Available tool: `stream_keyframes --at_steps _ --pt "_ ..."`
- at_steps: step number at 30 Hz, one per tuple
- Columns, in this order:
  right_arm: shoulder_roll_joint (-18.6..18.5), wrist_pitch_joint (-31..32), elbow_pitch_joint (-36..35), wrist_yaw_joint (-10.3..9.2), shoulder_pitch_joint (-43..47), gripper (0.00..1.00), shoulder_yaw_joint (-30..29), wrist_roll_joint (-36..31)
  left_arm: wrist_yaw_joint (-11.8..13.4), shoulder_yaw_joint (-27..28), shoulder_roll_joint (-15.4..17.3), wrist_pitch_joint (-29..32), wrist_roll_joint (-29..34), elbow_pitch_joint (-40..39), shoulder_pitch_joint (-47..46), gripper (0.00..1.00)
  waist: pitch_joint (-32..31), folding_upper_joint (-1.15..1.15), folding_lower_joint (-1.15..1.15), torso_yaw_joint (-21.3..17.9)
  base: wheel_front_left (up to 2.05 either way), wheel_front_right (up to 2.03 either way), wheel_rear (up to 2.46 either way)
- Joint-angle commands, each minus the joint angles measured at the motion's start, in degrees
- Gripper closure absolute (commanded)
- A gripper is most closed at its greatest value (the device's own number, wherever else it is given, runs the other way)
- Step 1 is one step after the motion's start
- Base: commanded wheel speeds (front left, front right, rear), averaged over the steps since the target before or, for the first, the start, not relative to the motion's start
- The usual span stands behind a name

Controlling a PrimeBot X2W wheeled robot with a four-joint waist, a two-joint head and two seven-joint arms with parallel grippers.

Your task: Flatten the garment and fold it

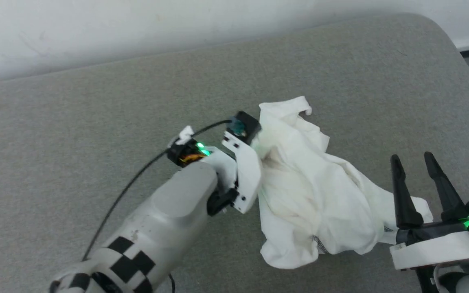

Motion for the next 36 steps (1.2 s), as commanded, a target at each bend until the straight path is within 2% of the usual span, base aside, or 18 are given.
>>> stream_keyframes --at_steps 1,4,7,10,14,17,20,22,26,28,30,33,36 --pt "0.2 0.2 -0.4 -0.05 0.2 0.00 -0.4 -0.5 1.2 0.9 2.1 -2.6 0.6 -0.7 0.8 1.00 -1.8 -0.01 -0.01 1.7 0.00 0.00 0.00" --pt "0.2 0.7 -1.0 -0.05 1.0 0.00 -1.3 -0.9 4.0 2.7 6.0 -8.4 0.9 -4.9 3.0 1.00 -3.2 -0.01 -0.01 3.0 0.00 0.00 0.00" --pt "0.2 1.2 -1.6 -0.05 2.0 0.00 -2.0 -0.9 8.2 5.1 11.7 -11.7 0.2 -10.9 8.0 1.00 -4.2 -0.01 -0.01 4.1 0.00 0.00 0.00" --pt "0.2 1.6 -2.1 -0.05 2.8 0.00 -2.2 -0.8 13.9 8.3 18.2 -13.0 -1.8 -18.8 16.0 1.00 -4.9 -0.01 -0.01 4.9 0.00 0.00 0.00" --pt "0.2 2.2 -2.5 -0.05 3.9 0.00 -2.7 -0.7 23.1 12.8 25.8 -12.5 -5.9 -30.8 29.5 1.00 -5.4 -0.01 -0.01 6.2 0.00 0.00 0.00" --pt "0.2 2.6 -2.8 -0.05 4.3 0.00 -2.9 -0.7 29.0 15.0 29.6 -11.2 -9.0 -38.9 39.2 1.00 -5.5 -0.01 -0.01 6.9 0.00 0.00 0.00" --pt "0.2 2.9 -3.1 -0.05 4.3 0.00 -2.6 -0.8 32.0 16.2 31.1 -10.7 -11.5 -45.3 45.6 1.00 -5.6 -0.01 -0.01 7.4 0.00 0.00 0.00" --pt "0.2 3.1 -3.3 -0.05 4.2 0.00 -2.5 -0.9 32.6 16.8 31.1 -11.2 -12.4 -48.5 47.4 0.00 -5.7 -0.01 -0.01 7.7 0.00 0.00 0.00" --pt "0.2 3.5 -3.5 -0.05 4.1 0.00 -2.3 -1.0 32.5 18.2 30.9 -14.0 -11.9 -52.6 46.8 0.00 -6.0 -0.01 -0.01 7.9 0.00 0.00 0.00" --pt "0.2 3.8 -3.8 -0.05 4.0 0.00 -2.1 -1.2 31.9 19.8 30.4 -17.6 -10.3 -55.5 43.7 0.00 -6.1 -0.01 -0.01 7.6 0.00 0.00 0.00" --pt "0.2 3.9 -3.9 -0.05 3.9 0.00 -2.0 -1.2 31.6 20.0 30.3 -18.4 -9.3 -56.1 42.2 0.00 -5.9 -0.01 -0.01 7.5 0.00 0.00 0.00" --pt "0.2 4.0 -4.1 -0.05 3.4 0.00 -1.8 -1.1 29.8 19.3 29.9 -19.0 -6.5 -56.7 36.2 0.00 -5.2 -0.01 -0.01 6.7 0.00 0.00 0.00" --pt "0.2 4.0 -4.1 -0.05 2.7 0.00 -1.6 -0.9 26.5 16.9 28.9 -15.8 -4.6 -54.6 28.7 0.00 -3.9 -0.01 -0.01 5.8 0.00 0.00 0.00"
